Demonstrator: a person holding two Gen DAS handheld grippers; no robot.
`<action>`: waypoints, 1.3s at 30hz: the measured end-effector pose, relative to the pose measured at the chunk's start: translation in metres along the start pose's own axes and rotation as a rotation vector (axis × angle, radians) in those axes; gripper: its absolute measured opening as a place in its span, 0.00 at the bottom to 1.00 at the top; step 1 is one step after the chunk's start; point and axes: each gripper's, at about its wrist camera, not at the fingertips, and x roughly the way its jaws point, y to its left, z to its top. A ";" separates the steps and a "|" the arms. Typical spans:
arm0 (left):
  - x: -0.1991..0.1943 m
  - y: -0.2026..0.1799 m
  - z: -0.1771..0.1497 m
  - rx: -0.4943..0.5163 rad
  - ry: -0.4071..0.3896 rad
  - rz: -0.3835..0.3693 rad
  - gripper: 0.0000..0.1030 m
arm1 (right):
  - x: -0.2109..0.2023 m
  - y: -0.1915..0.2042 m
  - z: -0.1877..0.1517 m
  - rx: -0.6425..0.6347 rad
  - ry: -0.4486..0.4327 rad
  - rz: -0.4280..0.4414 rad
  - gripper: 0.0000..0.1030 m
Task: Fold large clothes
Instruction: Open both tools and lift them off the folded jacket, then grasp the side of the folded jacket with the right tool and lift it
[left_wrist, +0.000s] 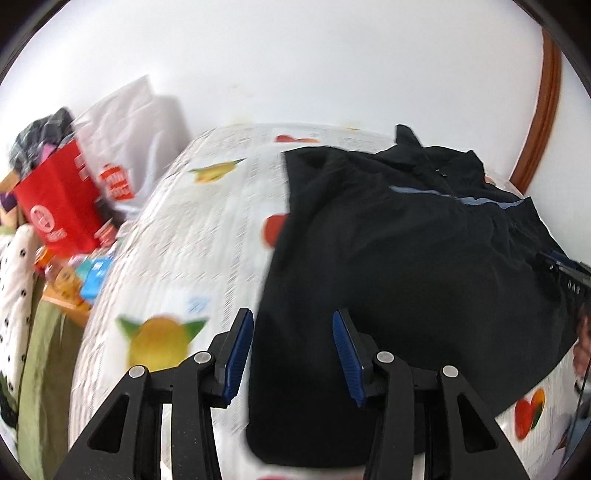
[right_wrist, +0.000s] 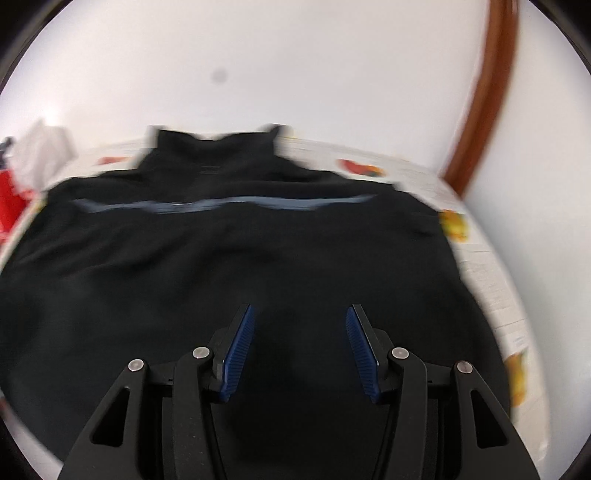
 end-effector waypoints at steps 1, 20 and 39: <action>-0.005 0.009 -0.007 -0.013 0.008 0.005 0.43 | -0.006 0.019 -0.005 -0.007 -0.001 0.038 0.50; -0.038 0.084 -0.076 -0.166 0.068 -0.053 0.49 | -0.099 0.271 -0.094 -0.506 -0.023 0.416 0.60; -0.030 0.087 -0.086 -0.180 0.051 -0.121 0.50 | -0.079 0.311 -0.046 -0.517 -0.028 0.444 0.11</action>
